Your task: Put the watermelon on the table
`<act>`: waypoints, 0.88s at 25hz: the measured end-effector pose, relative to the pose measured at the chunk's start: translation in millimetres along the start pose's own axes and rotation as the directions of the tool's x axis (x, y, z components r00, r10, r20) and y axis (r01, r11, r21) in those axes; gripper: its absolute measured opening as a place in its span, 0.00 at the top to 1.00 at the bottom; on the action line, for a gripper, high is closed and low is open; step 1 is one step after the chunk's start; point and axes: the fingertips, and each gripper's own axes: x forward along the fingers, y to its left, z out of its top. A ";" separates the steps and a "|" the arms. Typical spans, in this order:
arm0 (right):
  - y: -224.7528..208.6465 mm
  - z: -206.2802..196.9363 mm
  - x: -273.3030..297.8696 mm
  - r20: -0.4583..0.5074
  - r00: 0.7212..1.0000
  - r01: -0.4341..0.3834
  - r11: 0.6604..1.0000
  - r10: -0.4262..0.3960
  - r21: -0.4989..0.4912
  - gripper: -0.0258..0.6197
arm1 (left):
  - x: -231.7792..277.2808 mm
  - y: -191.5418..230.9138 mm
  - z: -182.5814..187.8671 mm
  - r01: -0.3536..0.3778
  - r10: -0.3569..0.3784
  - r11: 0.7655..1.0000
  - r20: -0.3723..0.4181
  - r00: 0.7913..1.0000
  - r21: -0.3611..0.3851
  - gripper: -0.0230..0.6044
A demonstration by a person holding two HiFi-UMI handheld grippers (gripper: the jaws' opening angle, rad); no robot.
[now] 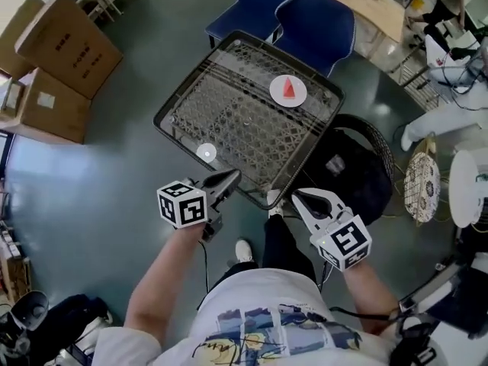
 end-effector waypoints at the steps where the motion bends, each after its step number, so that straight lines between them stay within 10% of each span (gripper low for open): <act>1: 10.9 3.2 -3.9 0.009 1.000 -0.005 1.000 0.005 -0.003 0.93 | -16.1 -16.6 -3.6 0.024 -0.024 0.999 0.004 1.000 0.024 0.95; 9: 87.0 6.9 -40.3 0.037 0.999 -0.010 0.999 0.011 -0.038 0.95 | -122.9 -125.3 -42.2 0.084 -0.093 0.972 0.032 0.995 0.220 0.95; 22: 194.5 36.2 -63.9 0.096 0.992 -0.063 0.984 0.080 -0.167 0.95 | -226.4 -199.9 -71.0 0.042 -0.080 0.948 0.109 0.991 0.316 0.95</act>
